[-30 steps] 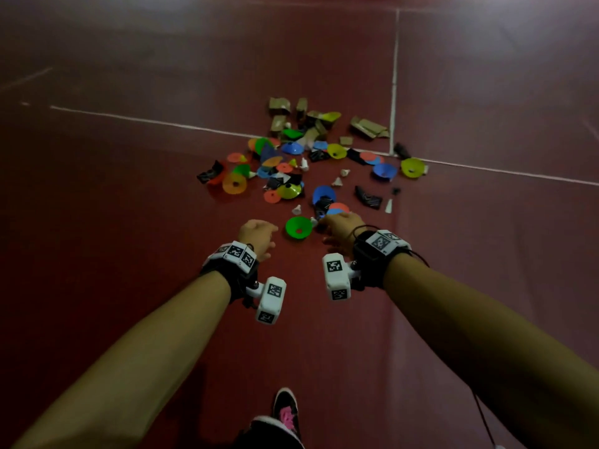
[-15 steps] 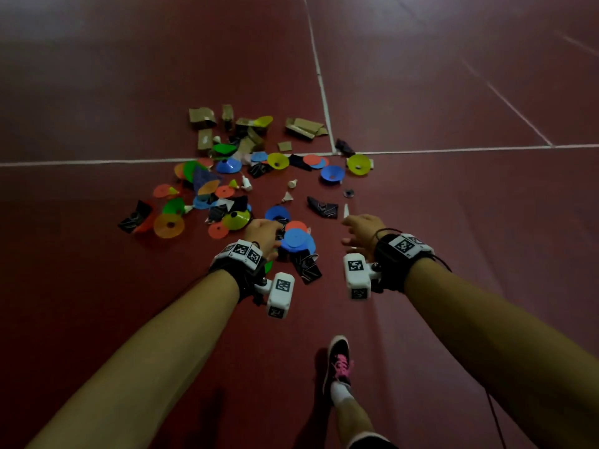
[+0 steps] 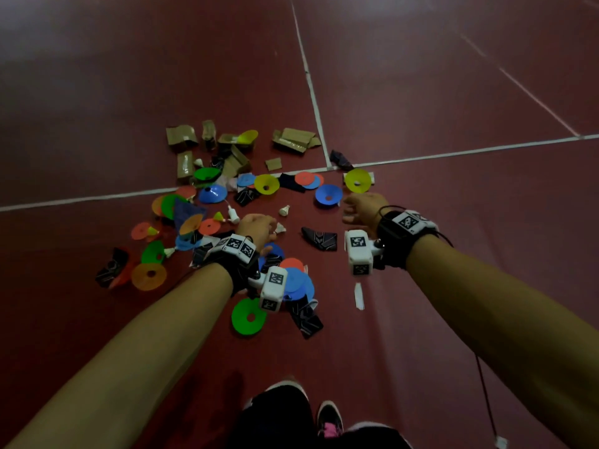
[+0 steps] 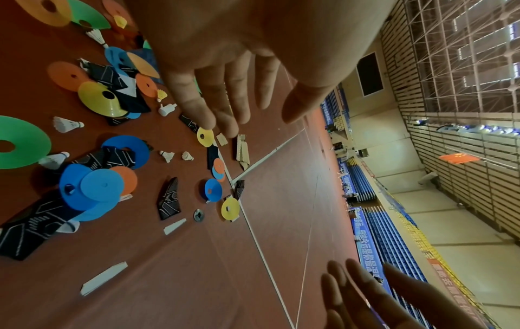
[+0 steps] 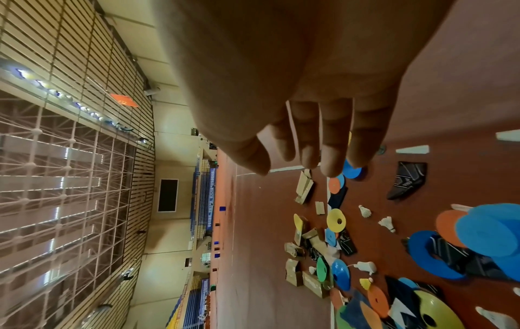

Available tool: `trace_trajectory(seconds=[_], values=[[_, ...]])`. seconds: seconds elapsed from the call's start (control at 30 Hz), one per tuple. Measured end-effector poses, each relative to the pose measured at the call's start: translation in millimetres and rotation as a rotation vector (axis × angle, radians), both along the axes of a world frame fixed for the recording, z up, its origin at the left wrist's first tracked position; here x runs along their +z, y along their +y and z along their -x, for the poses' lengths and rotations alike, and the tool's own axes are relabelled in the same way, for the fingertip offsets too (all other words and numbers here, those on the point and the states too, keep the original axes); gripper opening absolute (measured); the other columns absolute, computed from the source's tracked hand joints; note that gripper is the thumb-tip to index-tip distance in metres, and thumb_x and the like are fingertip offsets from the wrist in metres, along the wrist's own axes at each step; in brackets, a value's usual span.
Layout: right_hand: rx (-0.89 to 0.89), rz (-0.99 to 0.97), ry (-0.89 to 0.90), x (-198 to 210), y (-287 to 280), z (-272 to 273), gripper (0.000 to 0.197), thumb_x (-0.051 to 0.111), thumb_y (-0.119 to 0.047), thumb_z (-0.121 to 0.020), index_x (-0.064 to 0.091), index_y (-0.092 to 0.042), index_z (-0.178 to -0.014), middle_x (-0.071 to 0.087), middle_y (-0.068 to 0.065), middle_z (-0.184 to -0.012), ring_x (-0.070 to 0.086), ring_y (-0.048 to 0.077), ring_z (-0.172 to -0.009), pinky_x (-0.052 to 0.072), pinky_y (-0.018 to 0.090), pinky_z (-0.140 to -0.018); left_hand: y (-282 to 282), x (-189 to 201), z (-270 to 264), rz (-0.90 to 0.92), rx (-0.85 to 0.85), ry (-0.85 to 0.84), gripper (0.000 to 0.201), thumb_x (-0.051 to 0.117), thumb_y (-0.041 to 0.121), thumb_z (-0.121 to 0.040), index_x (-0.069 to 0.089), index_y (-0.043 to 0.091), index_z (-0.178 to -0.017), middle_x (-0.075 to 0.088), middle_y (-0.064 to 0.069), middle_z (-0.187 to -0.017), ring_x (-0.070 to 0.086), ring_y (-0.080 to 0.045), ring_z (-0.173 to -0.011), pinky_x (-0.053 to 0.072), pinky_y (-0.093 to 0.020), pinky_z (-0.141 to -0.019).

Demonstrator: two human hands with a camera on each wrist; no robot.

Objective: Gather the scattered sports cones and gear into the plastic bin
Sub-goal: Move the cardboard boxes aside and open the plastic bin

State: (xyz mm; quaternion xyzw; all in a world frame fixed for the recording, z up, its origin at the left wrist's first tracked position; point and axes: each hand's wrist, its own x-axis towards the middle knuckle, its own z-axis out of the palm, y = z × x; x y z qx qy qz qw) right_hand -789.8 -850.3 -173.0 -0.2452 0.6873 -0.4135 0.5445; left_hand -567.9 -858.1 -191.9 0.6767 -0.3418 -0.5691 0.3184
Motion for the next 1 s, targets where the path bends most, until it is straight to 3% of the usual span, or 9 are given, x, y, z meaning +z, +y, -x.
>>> trace_trajectory(seconds=[0.13, 0.27, 0.33, 0.43, 0.53, 0.6, 0.67, 0.77, 1.0], values=[[-0.018, -0.014, 0.046, -4.5, -74.8, 32.8, 0.021, 0.06, -0.019, -0.09, 0.055, -0.013, -0.11, 0.057, 0.007, -0.084, 0.055, 0.021, -0.06, 0.045, 0.035, -0.063, -92.0, -10.8, 37.1, 0.012, -0.025, -0.049, 0.009, 0.049, 0.018, -0.096, 0.058, 0.014, -0.096, 0.056, -0.004, -0.081, 0.054, -0.016, -0.066, 0.042, -0.027, -0.058], [-0.147, -0.054, 0.081, -2.0, -136.9, 85.8, 0.011, 0.061, -0.022, -0.092, 0.059, -0.012, -0.095, 0.059, 0.006, -0.09, 0.059, 0.021, -0.066, 0.047, 0.033, -0.061, -181.2, -12.1, 93.1, -0.054, -0.194, 0.041, 0.017, 0.042, 0.018, -0.1, 0.057, 0.013, -0.093, 0.052, -0.003, -0.077, 0.049, -0.015, -0.061, 0.034, -0.023, -0.058], [-0.198, -0.046, 0.099, 0.9, -167.5, 117.3, 0.009, 0.058, -0.019, -0.093, 0.059, -0.011, -0.097, 0.058, 0.005, -0.089, 0.057, 0.019, -0.065, 0.045, 0.031, -0.058, -228.5, -8.8, 126.8, -0.044, -0.272, 0.059, 0.021, 0.041, 0.019, -0.1, 0.06, 0.011, -0.103, 0.051, 0.0, -0.074, 0.048, -0.014, -0.061, 0.034, -0.023, -0.057], [-0.277, -0.029, 0.092, -2.9, -211.6, 165.3, 0.01, 0.054, -0.017, -0.094, 0.061, -0.012, -0.089, 0.058, 0.005, -0.089, 0.059, 0.02, -0.066, 0.046, 0.035, -0.066, -292.8, -12.5, 181.1, 0.005, -0.332, 0.018, 0.036, 0.048, 0.018, -0.098, 0.053, 0.005, -0.131, 0.058, -0.002, -0.085, 0.058, -0.018, -0.069, 0.046, -0.026, -0.057], [-0.319, -0.033, 0.073, -11.8, -249.2, 207.2, 0.011, 0.055, -0.017, -0.094, 0.06, -0.012, -0.085, 0.059, 0.005, -0.088, 0.059, 0.02, -0.067, 0.046, 0.037, -0.067, -341.0, -24.6, 230.3, -0.026, -0.392, 0.015, 0.033, 0.043, 0.014, -0.1, 0.053, 0.004, -0.13, 0.059, -0.012, -0.109, 0.063, -0.031, -0.1, 0.044, -0.027, -0.059], [-0.335, -0.049, 0.054, -25.3, -280.9, 241.4, 0.012, 0.055, -0.015, -0.094, 0.059, -0.012, -0.082, 0.058, 0.004, -0.085, 0.057, 0.02, -0.065, 0.046, 0.035, -0.064, -378.3, -41.9, 268.9, -0.024, -0.42, -0.001, 0.026, 0.042, 0.013, -0.1, 0.055, 0.005, -0.122, 0.058, -0.013, -0.118, 0.063, -0.029, -0.095, 0.042, -0.027, -0.058], [-0.337, -0.063, 0.047, -39.2, -318.1, 276.5, 0.01, 0.055, -0.013, -0.093, 0.057, -0.01, -0.084, 0.056, 0.005, -0.083, 0.054, 0.02, -0.061, 0.044, 0.033, -0.059, -414.6, -53.9, 307.5, -0.025, -0.358, -0.02, 0.024, 0.048, 0.015, -0.097, 0.057, 0.007, -0.117, 0.06, -0.01, -0.105, 0.059, -0.022, -0.078, 0.043, -0.028, -0.059], [-0.331, -0.05, 0.023, -54.0, -379.5, 330.9, 0.001, 0.053, -0.009, -0.093, 0.053, -0.009, -0.093, 0.051, 0.005, -0.074, 0.046, 0.017, -0.056, 0.036, 0.028, -0.051, -470.0, -67.0, 361.5, -0.046, -0.299, -0.056, 0.023, 0.051, 0.017, -0.095, 0.06, 0.007, -0.114, 0.059, -0.004, -0.084, 0.057, -0.022, -0.079, 0.045, -0.031, -0.062], [-0.133, -0.104, -0.027, -32.7, -565.0, 441.2, 0.023, 0.051, -0.012, -0.092, 0.048, -0.017, -0.07, 0.043, 0.003, -0.065, 0.04, 0.018, -0.052, 0.028, 0.026, -0.054, -600.2, -51.6, 445.1, -0.051, -0.08, -0.057, 0.013, 0.052, 0.013, -0.094, 0.061, 0.009, -0.103, 0.058, -0.005, -0.081, 0.056, -0.02, -0.074, 0.046, -0.035, -0.066]])
